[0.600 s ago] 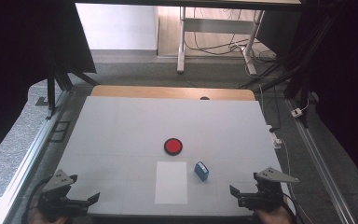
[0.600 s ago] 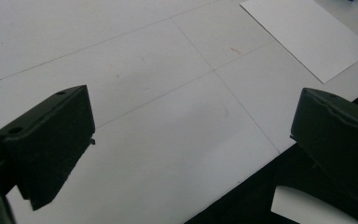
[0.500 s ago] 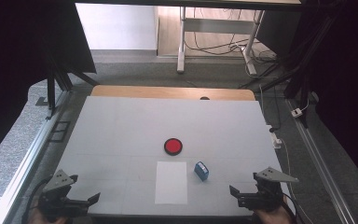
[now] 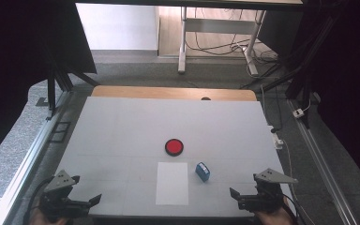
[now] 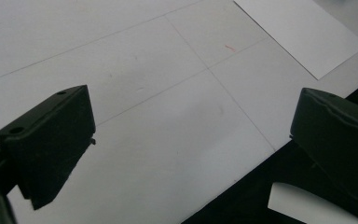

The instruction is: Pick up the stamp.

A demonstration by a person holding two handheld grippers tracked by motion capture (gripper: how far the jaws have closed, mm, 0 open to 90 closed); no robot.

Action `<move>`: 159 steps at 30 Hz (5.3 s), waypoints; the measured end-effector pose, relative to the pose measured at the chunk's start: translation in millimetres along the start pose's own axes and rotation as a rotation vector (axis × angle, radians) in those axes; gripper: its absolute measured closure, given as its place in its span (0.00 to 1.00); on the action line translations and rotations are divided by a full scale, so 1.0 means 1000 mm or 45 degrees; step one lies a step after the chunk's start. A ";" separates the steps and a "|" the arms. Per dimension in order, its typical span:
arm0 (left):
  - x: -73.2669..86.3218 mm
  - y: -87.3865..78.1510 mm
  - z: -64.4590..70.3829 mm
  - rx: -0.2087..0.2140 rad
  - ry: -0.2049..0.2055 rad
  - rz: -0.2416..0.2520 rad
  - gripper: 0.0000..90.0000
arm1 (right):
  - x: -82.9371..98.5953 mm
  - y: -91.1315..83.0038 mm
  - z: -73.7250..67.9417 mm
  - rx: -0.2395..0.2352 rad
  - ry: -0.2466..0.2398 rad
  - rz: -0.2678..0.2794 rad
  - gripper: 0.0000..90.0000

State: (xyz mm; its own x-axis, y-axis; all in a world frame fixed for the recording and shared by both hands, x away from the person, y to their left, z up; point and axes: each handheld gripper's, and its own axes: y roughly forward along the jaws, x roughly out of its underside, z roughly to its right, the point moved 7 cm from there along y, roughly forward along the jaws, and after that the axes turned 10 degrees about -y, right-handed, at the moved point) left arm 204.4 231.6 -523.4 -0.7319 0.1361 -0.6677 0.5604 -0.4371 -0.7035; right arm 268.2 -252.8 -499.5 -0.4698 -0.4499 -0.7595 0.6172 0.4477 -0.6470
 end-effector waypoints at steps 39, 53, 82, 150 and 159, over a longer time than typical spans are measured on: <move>0.001 0.001 0.000 0.019 -0.019 -0.021 0.00 | -0.020 0.027 -0.021 -0.167 -0.148 0.000 0.00; 0.001 0.002 -0.001 0.023 -0.026 -0.027 0.00 | -0.036 0.057 -0.030 -0.223 -0.214 -0.093 0.00; 0.001 0.003 -0.001 0.028 -0.033 -0.036 0.01 | -0.048 0.120 -0.042 -0.198 -0.287 -0.275 0.10; -0.001 0.005 0.003 0.180 -0.038 -0.087 0.00 | -0.085 0.084 -0.036 -0.396 -0.318 -0.043 0.79; -0.003 0.008 0.005 0.214 -0.021 -0.091 0.00 | -0.093 0.078 -0.042 -0.445 -0.386 -0.009 0.79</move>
State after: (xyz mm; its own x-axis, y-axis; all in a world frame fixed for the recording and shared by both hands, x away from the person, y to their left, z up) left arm 209.1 223.9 -525.7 -0.7746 0.1578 -0.6125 0.4353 -0.5695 -0.6973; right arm 332.8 -143.5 -482.2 -0.2353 -0.6360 -0.7349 0.3405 0.6543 -0.6753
